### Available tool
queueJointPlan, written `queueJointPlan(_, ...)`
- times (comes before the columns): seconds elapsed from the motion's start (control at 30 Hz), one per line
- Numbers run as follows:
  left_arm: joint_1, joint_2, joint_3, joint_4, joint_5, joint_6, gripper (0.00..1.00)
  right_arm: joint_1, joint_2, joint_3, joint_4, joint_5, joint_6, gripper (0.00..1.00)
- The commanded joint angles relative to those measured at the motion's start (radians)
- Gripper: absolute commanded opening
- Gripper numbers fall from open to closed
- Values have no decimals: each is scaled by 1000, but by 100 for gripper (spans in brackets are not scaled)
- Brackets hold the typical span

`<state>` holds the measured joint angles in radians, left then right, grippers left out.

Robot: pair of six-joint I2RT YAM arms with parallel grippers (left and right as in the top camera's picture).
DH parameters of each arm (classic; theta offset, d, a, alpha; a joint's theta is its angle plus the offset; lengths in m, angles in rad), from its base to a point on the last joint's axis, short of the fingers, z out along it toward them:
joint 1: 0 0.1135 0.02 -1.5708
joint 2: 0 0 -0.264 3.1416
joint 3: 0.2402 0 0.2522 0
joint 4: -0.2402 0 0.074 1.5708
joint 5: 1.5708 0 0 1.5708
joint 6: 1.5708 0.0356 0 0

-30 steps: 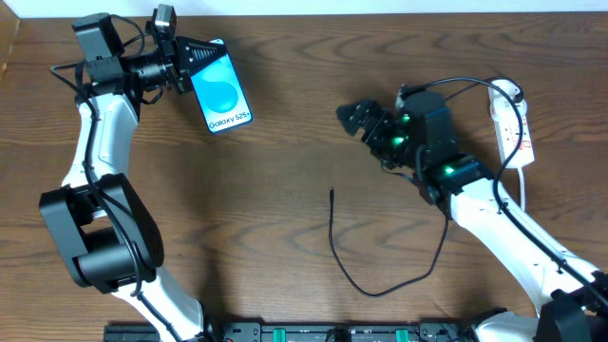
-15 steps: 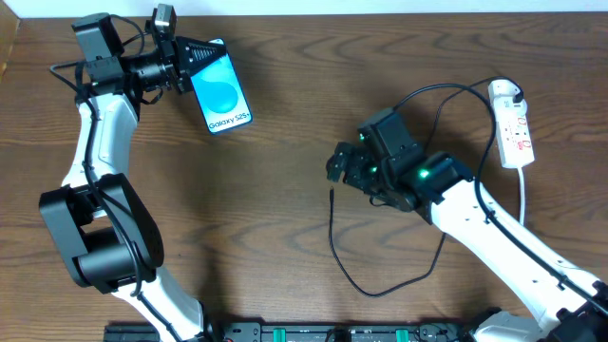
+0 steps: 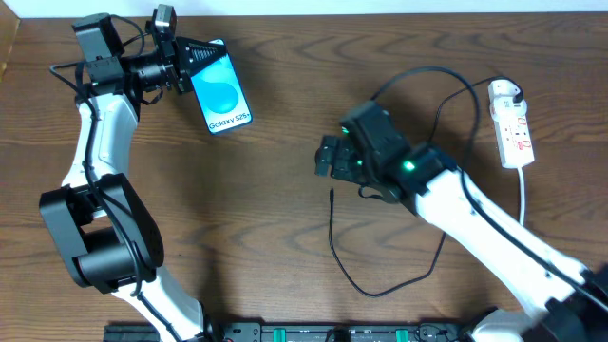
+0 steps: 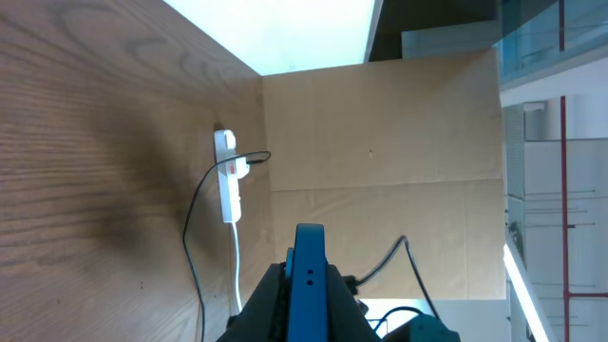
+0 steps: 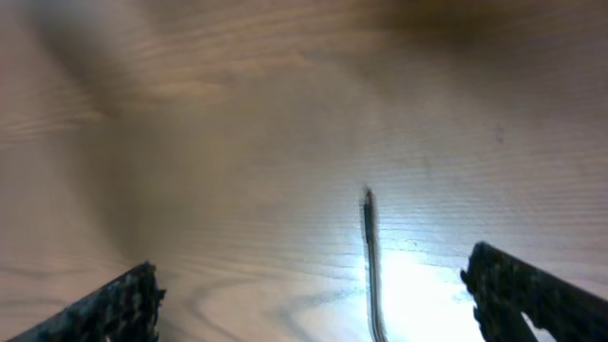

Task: Plug charger to phone and switch on socket
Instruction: 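Lower the right gripper onto the black cable's plug end on the table, then close the right gripper on the cable plug and lift it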

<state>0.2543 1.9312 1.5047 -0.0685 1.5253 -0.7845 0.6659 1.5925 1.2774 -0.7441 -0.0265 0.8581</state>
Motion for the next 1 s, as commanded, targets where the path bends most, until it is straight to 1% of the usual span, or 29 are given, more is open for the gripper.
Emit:
queueJointPlan(0.0,3,-36,21,3,45,6,7,3,117,104,-97,-19,-15,99)
queueJointPlan(0.1,3,-36,21,3,45,6,7,3,209,168,-191,-59,-29,99)
queueJointPlan(0.17,3,-36,21,3,45,6,7,4,243,178,-214,-58,-29,99)
queueJointPlan(0.43,3,-36,21,3,45,6,8,13,357,177,-218,-63,-31,99)
queueJointPlan(0.57,3,-36,21,3,45,6,8,37,411,177,-215,-69,-66,99)
queueJointPlan(0.8,3,-36,21,3,45,6,7,56,455,177,-205,-70,-90,99)
queueJointPlan(0.9,3,-36,21,3,45,6,8,56,455,177,-206,-69,-89,93)
queueJointPlan(0.97,2,-36,21,3,45,6,7,56,455,177,-205,-69,-89,86)
